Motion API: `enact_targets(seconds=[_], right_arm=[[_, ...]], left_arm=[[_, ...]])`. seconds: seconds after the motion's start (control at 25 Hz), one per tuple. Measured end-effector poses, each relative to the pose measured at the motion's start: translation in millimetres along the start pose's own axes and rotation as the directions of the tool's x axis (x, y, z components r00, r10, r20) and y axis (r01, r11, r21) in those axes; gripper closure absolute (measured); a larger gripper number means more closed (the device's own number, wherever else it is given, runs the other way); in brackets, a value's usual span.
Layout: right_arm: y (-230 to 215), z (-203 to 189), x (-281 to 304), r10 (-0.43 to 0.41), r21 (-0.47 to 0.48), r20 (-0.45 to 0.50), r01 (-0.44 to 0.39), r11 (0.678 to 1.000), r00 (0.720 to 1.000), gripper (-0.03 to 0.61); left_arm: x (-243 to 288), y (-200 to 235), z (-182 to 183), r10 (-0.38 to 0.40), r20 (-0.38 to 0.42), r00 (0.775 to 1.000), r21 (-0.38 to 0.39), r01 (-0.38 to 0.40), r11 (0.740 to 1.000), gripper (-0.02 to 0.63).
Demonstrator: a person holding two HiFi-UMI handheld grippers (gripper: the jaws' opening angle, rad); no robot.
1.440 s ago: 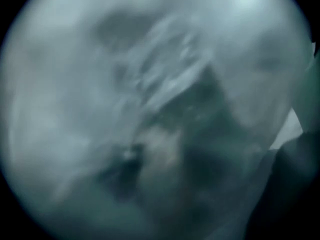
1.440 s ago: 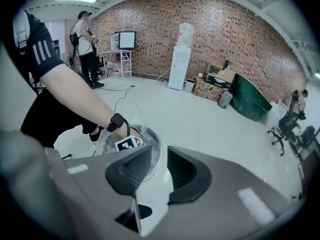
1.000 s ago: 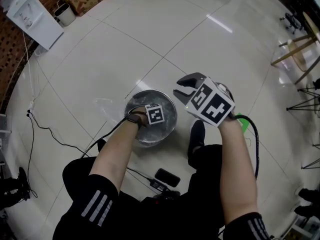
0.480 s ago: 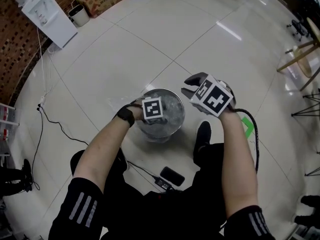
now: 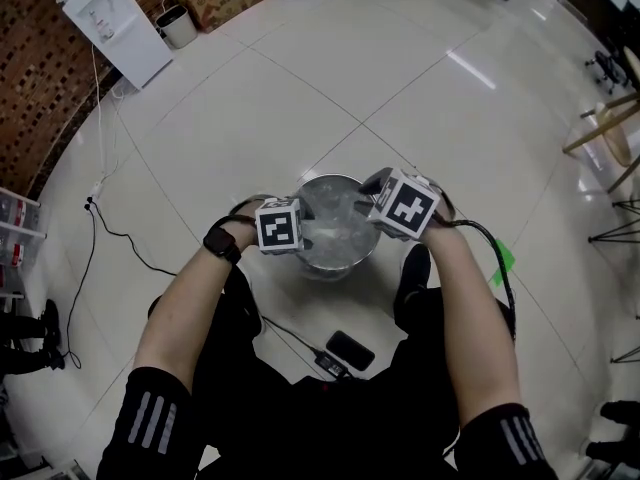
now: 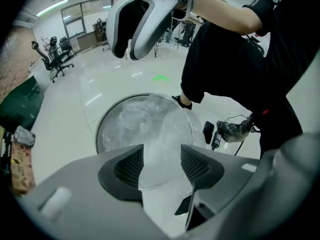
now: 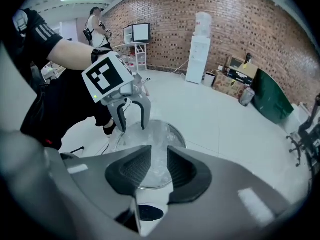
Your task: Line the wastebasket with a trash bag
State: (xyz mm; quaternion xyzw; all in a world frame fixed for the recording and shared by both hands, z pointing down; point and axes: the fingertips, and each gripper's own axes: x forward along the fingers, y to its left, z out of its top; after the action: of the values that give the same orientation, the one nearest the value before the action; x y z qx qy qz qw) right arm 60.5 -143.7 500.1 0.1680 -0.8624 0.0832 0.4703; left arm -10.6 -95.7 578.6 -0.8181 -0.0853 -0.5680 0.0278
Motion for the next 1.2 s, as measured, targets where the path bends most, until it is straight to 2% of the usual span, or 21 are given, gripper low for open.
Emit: enact_targets(seconds=[0.16,0.28,0.32,0.4,0.52,0.64,0.84,1.08,1.2], right_arm=[[9,-3,18,0.054,0.048,0.002,-0.054,0.997,0.999,0.467],[16,0,25,0.105,0.092,0.038,-0.108,0.990,0.994,0.466],[18,4,25,0.118,0.102,0.057,-0.123,0.987,0.991,0.467],[20,9,25,0.126,0.107,0.078,-0.134,0.985,0.989,0.466],[19,7,27,0.126,0.108,0.066,-0.133,0.985,0.990,0.466],[19,0,31,0.136,0.127,0.051,-0.141,0.982,0.989,0.466],[25,-12,41,0.198,0.194,0.045,-0.203,0.960,0.979,0.462],[39,-38,59,0.282,0.291,0.024,-0.276,0.916,0.959,0.401],[42,-48,68,0.288,0.291,-0.013,-0.272,0.917,0.958,0.397]], left_arm=[[30,-21,-31,-0.077,-0.074,0.994,-0.031,0.075,0.997,0.385],[45,-22,-45,-0.083,-0.107,0.991,-0.040,0.079,0.996,0.394],[46,-20,-45,-0.077,-0.103,0.992,-0.049,0.072,0.996,0.415],[44,-15,-36,-0.062,-0.064,0.996,-0.043,0.059,0.997,0.515],[38,-13,-32,-0.058,-0.052,0.997,-0.028,0.057,0.998,0.618],[29,-14,-33,-0.062,-0.051,0.997,-0.047,0.060,0.997,0.618],[-2,-11,-7,-0.022,0.042,0.999,-0.009,0.022,1.000,0.620],[-22,-20,7,-0.015,0.087,0.996,0.019,0.013,1.000,0.620],[-26,-22,12,-0.007,0.103,0.995,0.028,0.004,1.000,0.620]])
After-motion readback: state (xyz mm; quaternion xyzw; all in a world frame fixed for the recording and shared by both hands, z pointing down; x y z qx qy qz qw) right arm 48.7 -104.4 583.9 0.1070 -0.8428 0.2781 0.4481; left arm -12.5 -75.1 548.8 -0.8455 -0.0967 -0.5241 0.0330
